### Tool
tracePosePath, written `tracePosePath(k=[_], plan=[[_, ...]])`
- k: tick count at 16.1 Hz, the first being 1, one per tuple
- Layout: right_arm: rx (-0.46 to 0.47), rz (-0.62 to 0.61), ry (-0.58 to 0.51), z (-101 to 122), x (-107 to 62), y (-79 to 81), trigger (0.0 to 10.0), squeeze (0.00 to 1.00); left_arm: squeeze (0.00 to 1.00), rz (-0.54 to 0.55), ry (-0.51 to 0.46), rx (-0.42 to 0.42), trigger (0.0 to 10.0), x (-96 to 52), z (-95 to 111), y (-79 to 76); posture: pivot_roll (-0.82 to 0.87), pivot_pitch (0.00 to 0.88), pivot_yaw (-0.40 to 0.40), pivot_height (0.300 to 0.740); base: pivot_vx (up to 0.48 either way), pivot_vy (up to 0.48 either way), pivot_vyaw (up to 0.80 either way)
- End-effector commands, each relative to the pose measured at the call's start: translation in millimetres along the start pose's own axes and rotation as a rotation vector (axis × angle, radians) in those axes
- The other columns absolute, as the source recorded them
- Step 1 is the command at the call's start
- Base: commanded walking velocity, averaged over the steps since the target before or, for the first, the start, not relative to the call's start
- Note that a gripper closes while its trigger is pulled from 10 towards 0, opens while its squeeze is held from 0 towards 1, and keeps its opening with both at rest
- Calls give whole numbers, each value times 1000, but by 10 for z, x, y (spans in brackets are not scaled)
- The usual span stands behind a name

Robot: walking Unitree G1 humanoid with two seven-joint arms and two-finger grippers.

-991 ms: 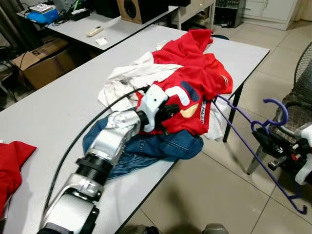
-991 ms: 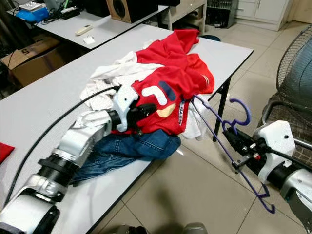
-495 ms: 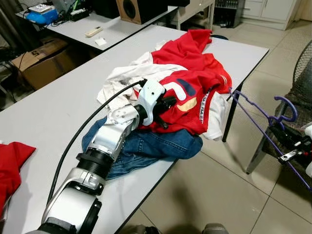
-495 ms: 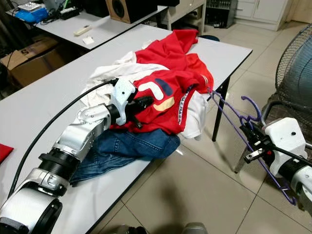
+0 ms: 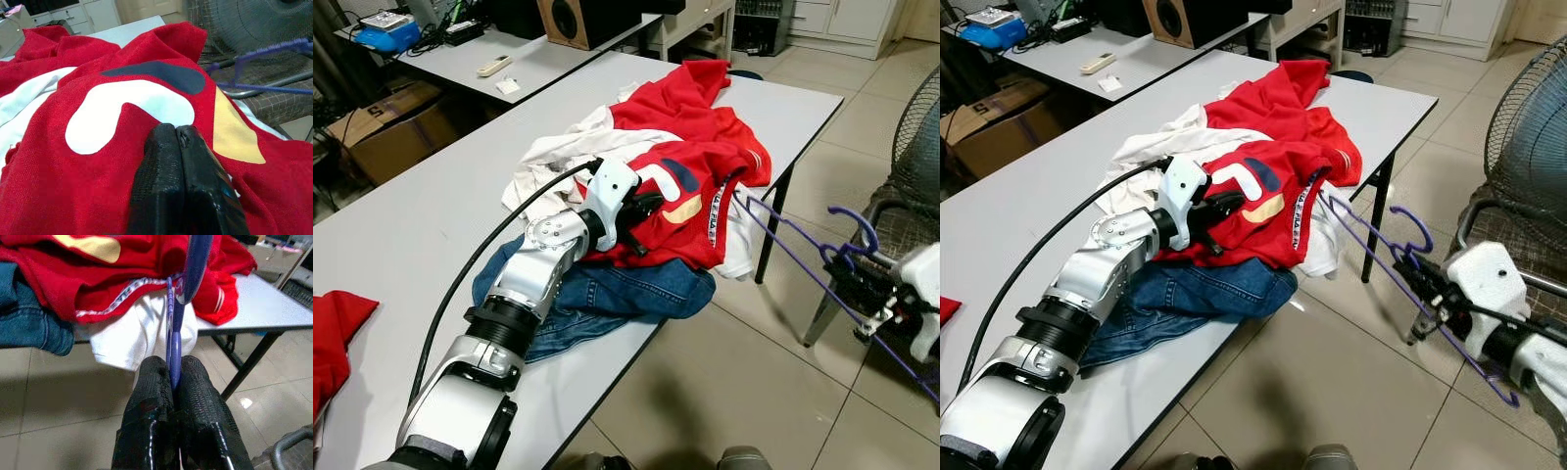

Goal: Hang hanger

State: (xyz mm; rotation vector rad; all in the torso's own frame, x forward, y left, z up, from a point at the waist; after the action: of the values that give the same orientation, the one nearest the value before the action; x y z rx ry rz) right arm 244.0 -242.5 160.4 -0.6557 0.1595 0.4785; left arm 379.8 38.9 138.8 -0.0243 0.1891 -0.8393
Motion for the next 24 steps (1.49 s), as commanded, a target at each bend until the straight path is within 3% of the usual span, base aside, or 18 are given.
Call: tracePosePath(k=[1, 9, 13, 20, 24], plan=[[-19, 7, -13, 18, 32, -30, 10000, 0, 0, 24, -4, 17, 10000, -33, 61, 97, -327, 0, 188, 740, 0, 0, 0], [-57, 128, -33, -32, 261, -62, 10000, 0, 0, 31, 5, 24, 10000, -77, 44, 138, -304, 0, 179, 740, 0, 0, 0], [-129, 88, -33, 35, 358, -276, 10000, 0, 0, 37, 11, 29, 10000, -109, 31, 156, -300, 0, 175, 740, 0, 0, 0], [-208, 206, -47, 115, 415, -226, 10000, 0, 0, 36, 22, 36, 10000, -136, 6, 167, -299, 0, 173, 740, 0, 0, 0], [-257, 123, -29, 169, 550, -459, 10000, 0, 0, 36, 26, 41, 10000, -146, 5, 172, -299, 0, 173, 740, 0, 0, 0]])
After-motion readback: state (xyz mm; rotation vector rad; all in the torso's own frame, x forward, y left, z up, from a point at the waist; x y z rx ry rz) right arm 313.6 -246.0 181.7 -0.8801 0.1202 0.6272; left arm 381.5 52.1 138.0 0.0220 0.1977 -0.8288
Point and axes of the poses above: a point about 5 cm out from each wrist's last joint towards the gripper, its own x axis pointing out of the wrist towards the gripper, its own z axis along the axis of the wrist's last joint, y = z × x, the point moved 5 cm from there along x, pointing out of the wrist towards the gripper, and after that the axes turned 13 degrees about -x, right-handed, at the moved point
